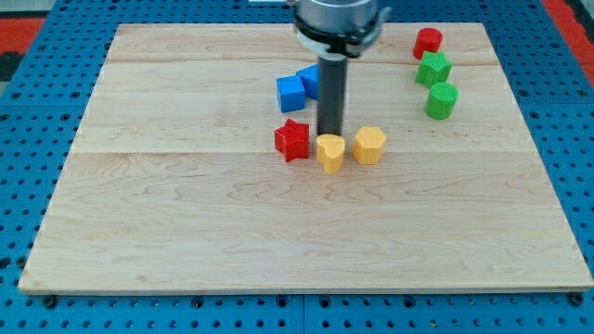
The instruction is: Push the yellow hexagon to the center right
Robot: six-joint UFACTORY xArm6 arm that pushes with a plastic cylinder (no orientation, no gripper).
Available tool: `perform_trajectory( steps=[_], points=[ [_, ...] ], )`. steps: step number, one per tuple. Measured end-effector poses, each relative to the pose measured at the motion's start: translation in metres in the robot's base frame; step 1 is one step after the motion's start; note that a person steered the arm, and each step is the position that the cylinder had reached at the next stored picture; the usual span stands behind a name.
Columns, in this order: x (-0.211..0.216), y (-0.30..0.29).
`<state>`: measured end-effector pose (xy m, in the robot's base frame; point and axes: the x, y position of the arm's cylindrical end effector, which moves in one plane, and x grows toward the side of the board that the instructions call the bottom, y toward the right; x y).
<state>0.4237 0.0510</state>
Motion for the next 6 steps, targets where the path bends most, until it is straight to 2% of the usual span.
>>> perform_trajectory(
  steps=[2,3,4,6],
  points=[
    [0.015,0.086],
    [0.044,0.042],
    [0.072,0.082],
    [0.023,0.140]
  ],
)
